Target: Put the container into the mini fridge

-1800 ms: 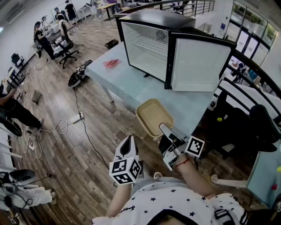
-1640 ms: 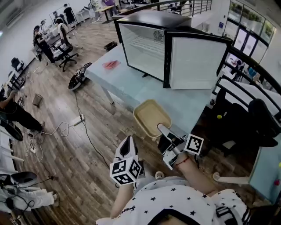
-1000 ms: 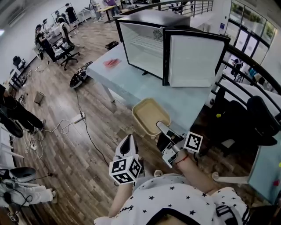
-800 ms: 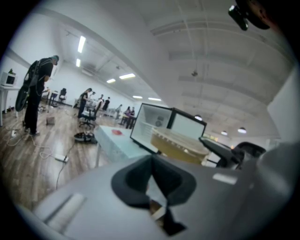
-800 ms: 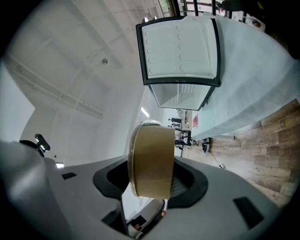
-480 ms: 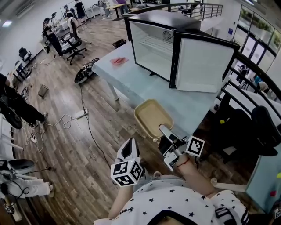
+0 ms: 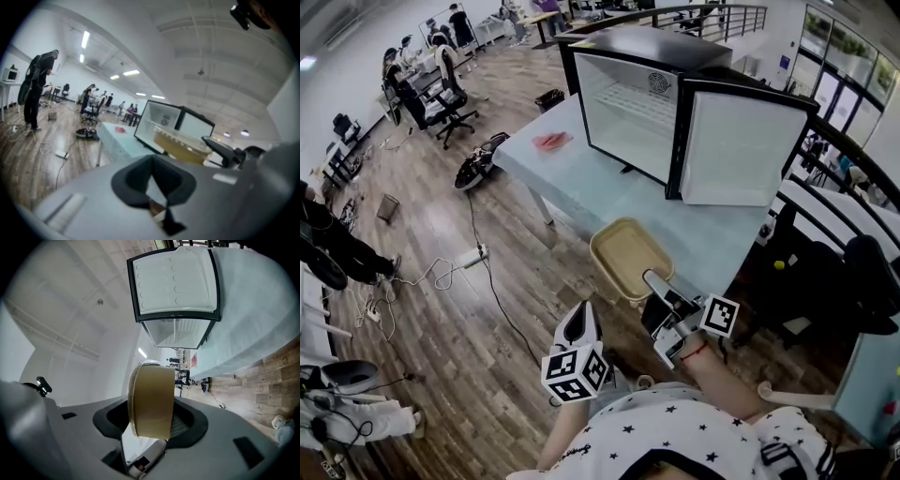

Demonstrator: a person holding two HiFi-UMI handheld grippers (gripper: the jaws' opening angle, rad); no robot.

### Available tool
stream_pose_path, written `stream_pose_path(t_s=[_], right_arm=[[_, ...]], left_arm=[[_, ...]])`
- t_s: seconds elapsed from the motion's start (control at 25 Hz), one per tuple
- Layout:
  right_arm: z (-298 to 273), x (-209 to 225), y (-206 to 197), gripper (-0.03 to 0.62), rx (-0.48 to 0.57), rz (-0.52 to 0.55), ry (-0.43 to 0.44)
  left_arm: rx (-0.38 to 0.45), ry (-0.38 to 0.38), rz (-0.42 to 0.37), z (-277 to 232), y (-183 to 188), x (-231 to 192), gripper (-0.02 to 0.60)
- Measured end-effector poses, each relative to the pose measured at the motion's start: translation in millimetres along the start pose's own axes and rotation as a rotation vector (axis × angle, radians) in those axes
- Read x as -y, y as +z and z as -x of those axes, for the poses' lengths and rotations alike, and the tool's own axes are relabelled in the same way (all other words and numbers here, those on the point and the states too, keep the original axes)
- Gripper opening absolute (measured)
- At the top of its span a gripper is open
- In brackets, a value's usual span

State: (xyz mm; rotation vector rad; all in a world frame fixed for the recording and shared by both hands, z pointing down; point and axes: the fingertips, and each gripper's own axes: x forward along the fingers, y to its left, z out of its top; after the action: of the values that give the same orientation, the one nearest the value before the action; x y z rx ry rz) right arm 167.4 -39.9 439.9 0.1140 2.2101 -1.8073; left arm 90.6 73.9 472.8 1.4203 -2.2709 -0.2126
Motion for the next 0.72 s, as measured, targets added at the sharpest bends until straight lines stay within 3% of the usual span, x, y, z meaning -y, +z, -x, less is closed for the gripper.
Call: stream_pose_path(t_s=[0.72], right_arm=[[-141, 32, 26, 0.216, 0.075, 0.033, -0.004]], left_arm=[[-0.015, -0.086, -0.006, -100, 80, -90, 0.006]])
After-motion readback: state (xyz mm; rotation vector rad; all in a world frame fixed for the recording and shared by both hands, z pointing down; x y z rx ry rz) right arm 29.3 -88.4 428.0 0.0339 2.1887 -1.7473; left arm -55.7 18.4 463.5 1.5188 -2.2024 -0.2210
